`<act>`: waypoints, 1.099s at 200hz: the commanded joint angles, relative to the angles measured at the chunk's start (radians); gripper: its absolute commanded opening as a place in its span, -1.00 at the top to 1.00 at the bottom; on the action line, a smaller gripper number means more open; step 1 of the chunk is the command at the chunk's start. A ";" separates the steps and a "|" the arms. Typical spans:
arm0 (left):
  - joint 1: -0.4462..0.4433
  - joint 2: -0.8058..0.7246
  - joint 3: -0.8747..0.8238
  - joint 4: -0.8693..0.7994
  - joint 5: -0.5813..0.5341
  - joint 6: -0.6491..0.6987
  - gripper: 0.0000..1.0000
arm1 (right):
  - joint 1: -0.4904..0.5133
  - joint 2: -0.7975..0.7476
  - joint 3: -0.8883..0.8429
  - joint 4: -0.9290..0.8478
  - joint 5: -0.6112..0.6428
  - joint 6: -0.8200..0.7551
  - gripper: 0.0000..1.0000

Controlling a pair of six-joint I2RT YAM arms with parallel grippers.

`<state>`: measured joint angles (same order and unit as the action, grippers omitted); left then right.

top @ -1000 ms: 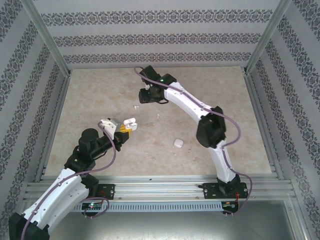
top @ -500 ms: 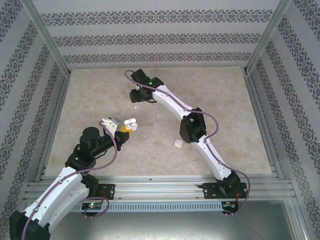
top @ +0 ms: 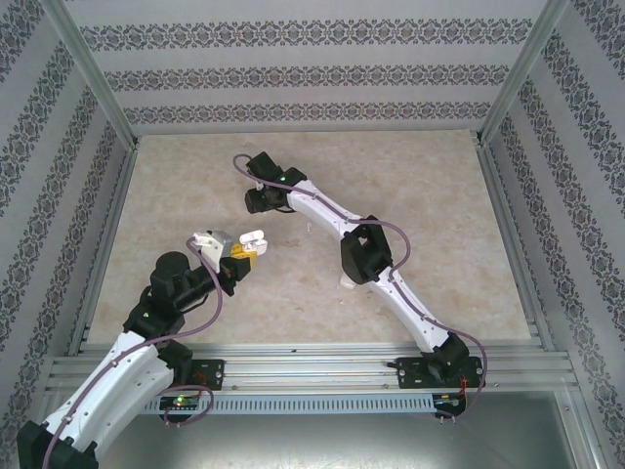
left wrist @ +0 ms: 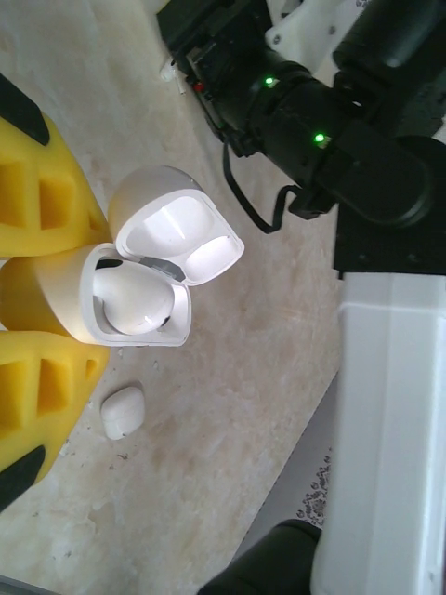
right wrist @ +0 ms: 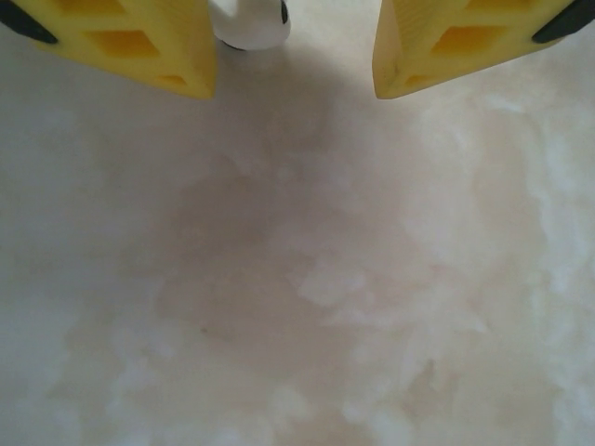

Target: Insert wireless bluetooth earbuds into charging case

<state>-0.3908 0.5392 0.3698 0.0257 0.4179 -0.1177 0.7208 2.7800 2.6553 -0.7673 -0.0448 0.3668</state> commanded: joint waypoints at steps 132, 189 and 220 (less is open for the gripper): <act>0.008 -0.059 -0.010 0.000 0.043 -0.048 1.00 | 0.017 -0.176 -0.237 -0.155 0.050 0.073 0.57; 0.008 -0.065 -0.010 0.011 0.065 -0.069 1.00 | 0.005 -0.380 -0.540 -0.055 0.001 0.167 0.64; 0.007 -0.055 -0.019 0.042 0.077 -0.088 1.00 | -0.004 -0.503 -0.741 0.046 -0.038 0.248 0.64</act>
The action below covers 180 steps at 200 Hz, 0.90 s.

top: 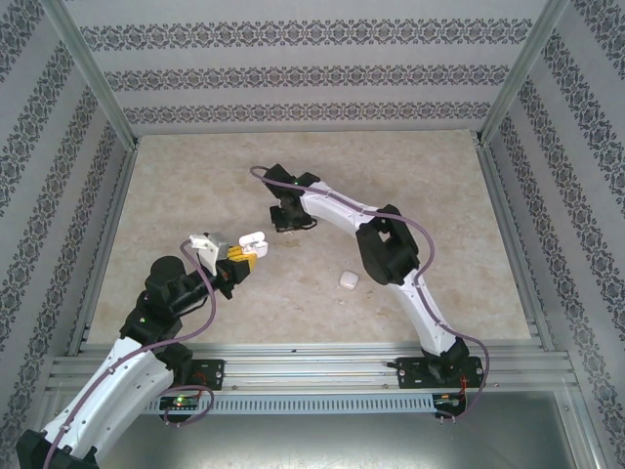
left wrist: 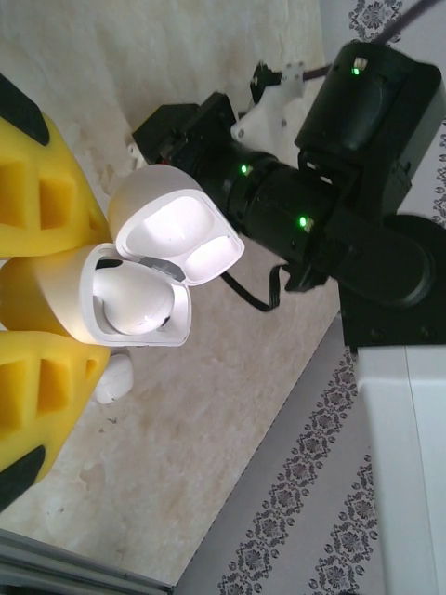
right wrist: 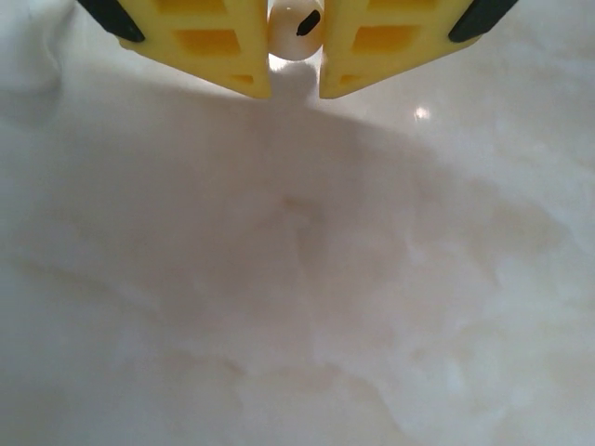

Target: Insert wireless bluetooth earbuds into charging case

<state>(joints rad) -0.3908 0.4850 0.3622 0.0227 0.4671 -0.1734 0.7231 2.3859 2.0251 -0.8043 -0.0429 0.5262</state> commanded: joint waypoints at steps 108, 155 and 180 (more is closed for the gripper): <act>0.008 0.090 -0.059 0.191 0.084 -0.088 1.00 | -0.012 -0.478 -0.585 0.237 -0.029 0.256 0.62; 0.008 0.234 -0.026 0.312 0.122 -0.066 1.00 | -0.009 -0.639 -0.696 0.270 0.017 0.301 0.63; 0.006 0.284 0.011 0.350 0.138 -0.072 1.00 | -0.002 -0.721 -0.728 0.285 0.045 0.317 0.63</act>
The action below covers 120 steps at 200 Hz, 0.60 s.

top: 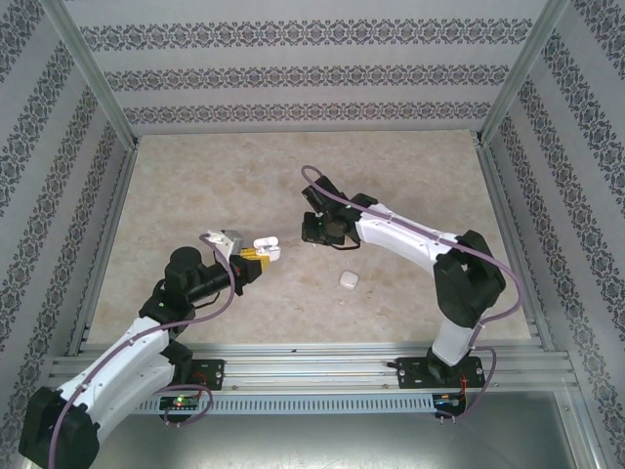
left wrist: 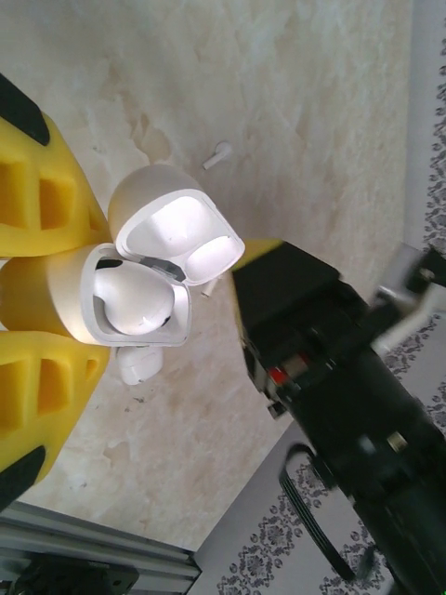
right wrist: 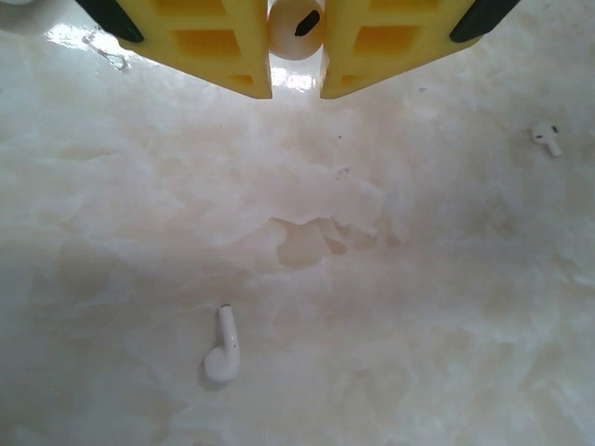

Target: Insert wireless bluetooth earbuds into charging case

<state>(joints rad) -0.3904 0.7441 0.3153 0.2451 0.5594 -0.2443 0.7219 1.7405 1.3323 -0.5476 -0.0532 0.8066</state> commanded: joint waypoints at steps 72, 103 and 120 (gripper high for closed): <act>-0.017 0.153 0.208 0.180 0.062 0.013 1.00 | 0.034 -0.331 -0.095 0.069 0.197 0.054 0.65; -0.045 0.165 0.218 0.203 0.038 0.004 1.00 | 0.053 -0.418 -0.096 0.068 0.245 0.046 0.65; -0.061 0.167 0.216 0.214 0.023 -0.002 1.00 | 0.068 -0.458 -0.091 0.070 0.262 0.044 0.66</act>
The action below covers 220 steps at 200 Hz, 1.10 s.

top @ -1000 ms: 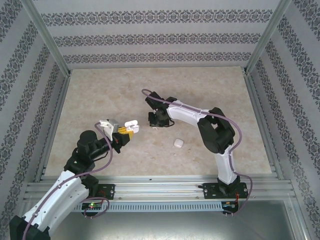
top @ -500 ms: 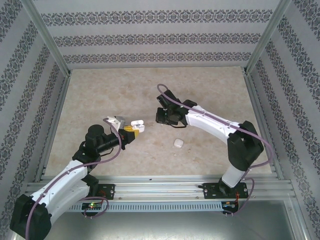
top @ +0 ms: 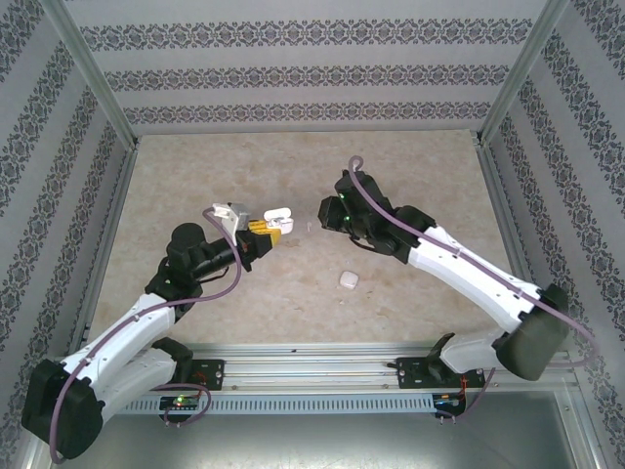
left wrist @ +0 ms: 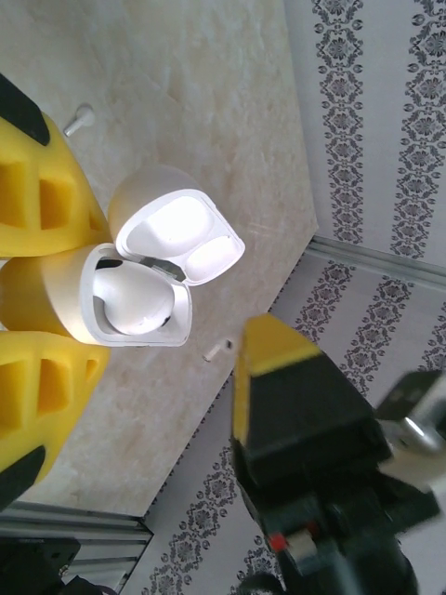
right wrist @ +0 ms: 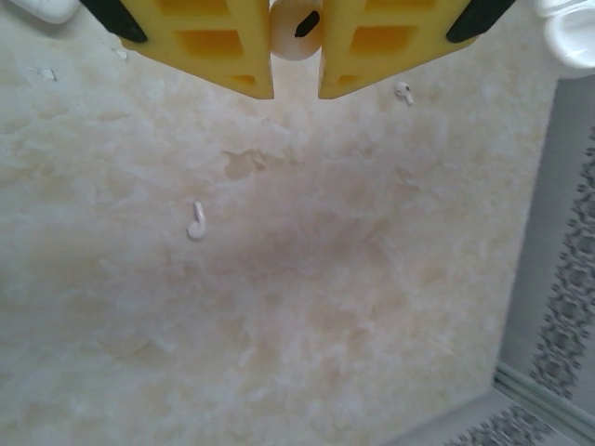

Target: Insert wireless bluetooth earbuds into charging case

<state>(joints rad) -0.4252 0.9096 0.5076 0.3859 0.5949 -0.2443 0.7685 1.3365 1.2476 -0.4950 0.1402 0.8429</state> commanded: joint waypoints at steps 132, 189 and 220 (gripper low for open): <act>-0.133 0.096 0.069 0.261 -0.121 -0.080 1.00 | 0.128 -0.158 -0.109 0.405 0.060 0.050 0.68; -0.133 0.072 0.056 0.257 -0.133 -0.093 1.00 | 0.128 -0.115 -0.107 0.476 0.025 0.071 0.66; -0.133 0.064 0.053 0.255 -0.141 -0.096 1.00 | 0.128 -0.089 -0.096 0.471 0.013 0.077 0.66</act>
<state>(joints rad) -0.5488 0.9970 0.5461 0.5781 0.4644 -0.3229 0.8883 1.2270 1.1385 -0.0605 0.1741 0.8970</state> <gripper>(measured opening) 0.151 0.168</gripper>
